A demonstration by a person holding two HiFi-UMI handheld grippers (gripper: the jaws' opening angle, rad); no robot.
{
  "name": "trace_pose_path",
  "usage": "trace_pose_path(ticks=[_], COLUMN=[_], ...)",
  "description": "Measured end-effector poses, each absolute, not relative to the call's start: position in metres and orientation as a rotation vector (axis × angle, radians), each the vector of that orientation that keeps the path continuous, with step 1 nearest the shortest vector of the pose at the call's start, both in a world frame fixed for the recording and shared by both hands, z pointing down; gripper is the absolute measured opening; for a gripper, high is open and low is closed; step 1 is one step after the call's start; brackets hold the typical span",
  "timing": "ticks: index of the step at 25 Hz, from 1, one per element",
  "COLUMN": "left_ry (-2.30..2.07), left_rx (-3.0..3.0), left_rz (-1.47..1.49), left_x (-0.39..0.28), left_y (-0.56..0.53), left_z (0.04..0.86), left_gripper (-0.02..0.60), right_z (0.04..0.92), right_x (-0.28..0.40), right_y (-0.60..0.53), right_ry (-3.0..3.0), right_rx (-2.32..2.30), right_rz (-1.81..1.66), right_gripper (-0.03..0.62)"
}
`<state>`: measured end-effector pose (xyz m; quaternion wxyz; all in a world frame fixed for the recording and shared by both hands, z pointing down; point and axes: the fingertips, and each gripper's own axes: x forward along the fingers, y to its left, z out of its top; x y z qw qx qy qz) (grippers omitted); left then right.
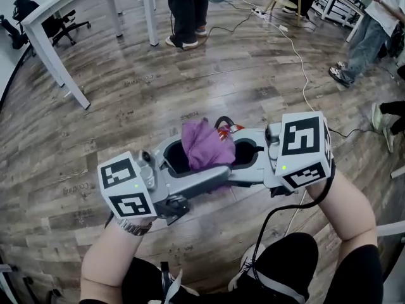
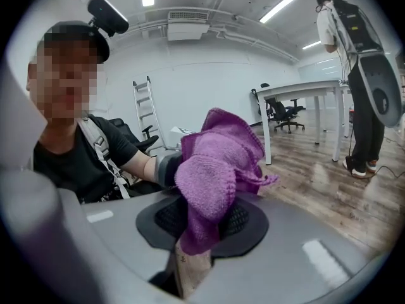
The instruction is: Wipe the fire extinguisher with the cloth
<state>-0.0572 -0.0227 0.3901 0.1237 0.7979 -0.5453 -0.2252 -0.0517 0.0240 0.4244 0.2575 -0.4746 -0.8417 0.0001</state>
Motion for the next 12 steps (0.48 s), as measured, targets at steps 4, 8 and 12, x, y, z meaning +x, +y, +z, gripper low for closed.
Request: trace_pose_path(ticks=[4, 8, 12], left_ry=[-1.58, -1.605, -1.637], left_rx=[2.342, 2.376, 2.362], left_rz=[-0.677, -0.71, -0.777], left_x=[-0.06, -0.068, -0.097], left_y=[-0.019, -0.009, -0.002], left_z=[0.386, 0.374, 0.357], left_gripper=[0.181, 0.121, 0.117], right_z=[0.427, 0.418, 0.393], right_x=[-0.054, -0.057, -0.057], right_y=[0.025, 0.025, -0.005], right_ry=[-2.288, -2.333, -2.468], right_rx=[-1.281, -1.23, -1.138], right_rz=[0.03, 0.108, 0.177], right_gripper=[0.097, 0.12, 0.144])
